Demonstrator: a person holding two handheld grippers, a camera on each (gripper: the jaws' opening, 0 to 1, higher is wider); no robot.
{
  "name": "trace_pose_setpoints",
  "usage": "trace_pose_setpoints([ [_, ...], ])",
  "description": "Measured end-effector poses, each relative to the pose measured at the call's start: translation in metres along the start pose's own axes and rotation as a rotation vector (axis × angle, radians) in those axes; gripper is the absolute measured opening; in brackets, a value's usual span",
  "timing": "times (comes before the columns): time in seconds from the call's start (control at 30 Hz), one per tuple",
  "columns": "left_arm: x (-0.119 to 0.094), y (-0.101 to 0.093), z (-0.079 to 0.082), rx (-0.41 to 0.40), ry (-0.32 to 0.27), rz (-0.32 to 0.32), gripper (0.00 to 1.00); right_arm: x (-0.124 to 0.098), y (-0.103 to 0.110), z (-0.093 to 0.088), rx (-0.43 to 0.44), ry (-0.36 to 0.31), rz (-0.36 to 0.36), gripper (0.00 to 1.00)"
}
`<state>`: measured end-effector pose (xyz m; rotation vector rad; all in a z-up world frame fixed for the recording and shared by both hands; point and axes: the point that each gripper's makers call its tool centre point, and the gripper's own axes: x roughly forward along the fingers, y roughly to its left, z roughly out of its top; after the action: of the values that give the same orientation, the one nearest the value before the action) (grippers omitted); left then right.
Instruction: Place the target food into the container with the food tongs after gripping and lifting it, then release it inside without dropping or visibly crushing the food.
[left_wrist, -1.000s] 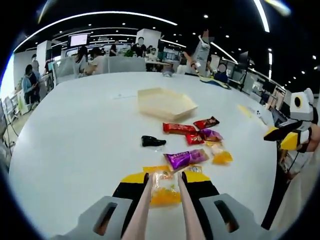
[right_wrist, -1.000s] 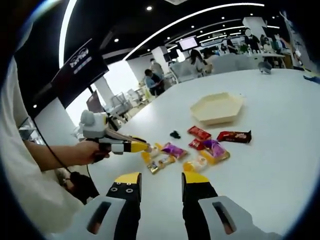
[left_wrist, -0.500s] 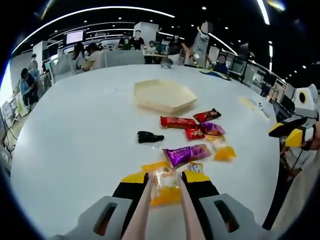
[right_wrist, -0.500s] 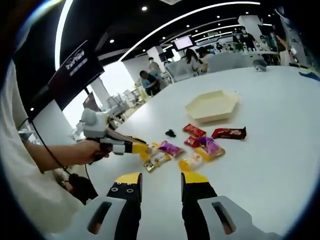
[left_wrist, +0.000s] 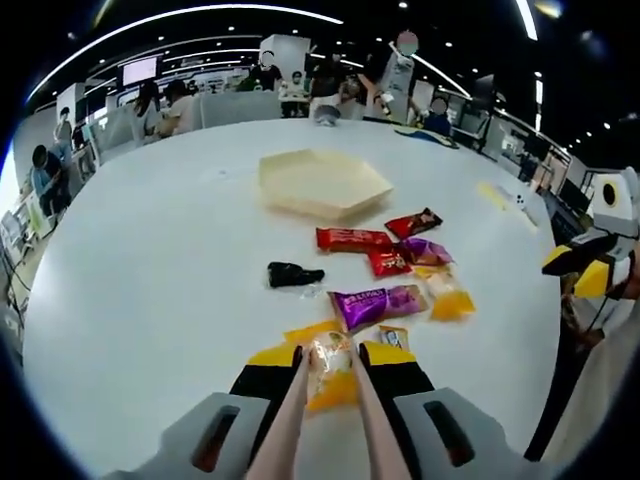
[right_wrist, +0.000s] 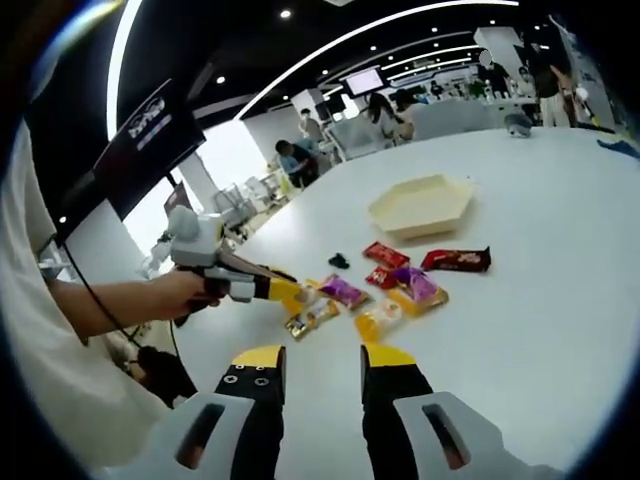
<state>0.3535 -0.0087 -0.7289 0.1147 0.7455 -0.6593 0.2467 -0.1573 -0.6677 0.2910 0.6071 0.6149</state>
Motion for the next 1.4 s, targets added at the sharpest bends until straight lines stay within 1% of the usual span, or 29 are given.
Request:
trace_pose_setpoints([
  [0.1,0.000,-0.001,0.000,0.023,0.004,-0.002,0.19,0.001,0.001,0.000,-0.002,0.001,0.002,0.28],
  [0.2,-0.001,0.000,0.000,-0.004,0.015,-0.012,0.18,0.001,0.002,0.000,-0.004,0.001,0.002,0.28],
  [0.4,-0.002,0.002,0.000,0.006,0.017,-0.003,0.17,-0.002,0.001,-0.001,-0.006,-0.001,-0.006,0.27],
  [0.63,-0.005,0.004,0.001,-0.015,0.016,-0.009,0.15,-0.007,-0.003,-0.001,0.005,-0.008,-0.022,0.27],
  [0.83,-0.010,0.009,0.003,-0.021,0.005,0.007,0.15,-0.008,-0.002,0.000,-0.001,-0.009,-0.021,0.26],
  [0.93,-0.012,0.012,0.004,-0.035,-0.011,0.017,0.16,-0.008,-0.001,0.000,-0.001,-0.008,-0.015,0.26],
  [1.0,-0.014,0.011,0.006,-0.050,-0.020,0.014,0.16,-0.008,-0.001,0.000,-0.001,-0.006,-0.011,0.26],
  [1.2,-0.017,0.010,0.007,-0.048,-0.027,0.024,0.16,-0.009,-0.001,-0.001,0.003,-0.012,-0.006,0.26],
  [1.4,-0.021,0.009,0.006,-0.073,-0.040,0.029,0.16,-0.010,-0.003,-0.001,0.005,-0.011,-0.001,0.26],
])
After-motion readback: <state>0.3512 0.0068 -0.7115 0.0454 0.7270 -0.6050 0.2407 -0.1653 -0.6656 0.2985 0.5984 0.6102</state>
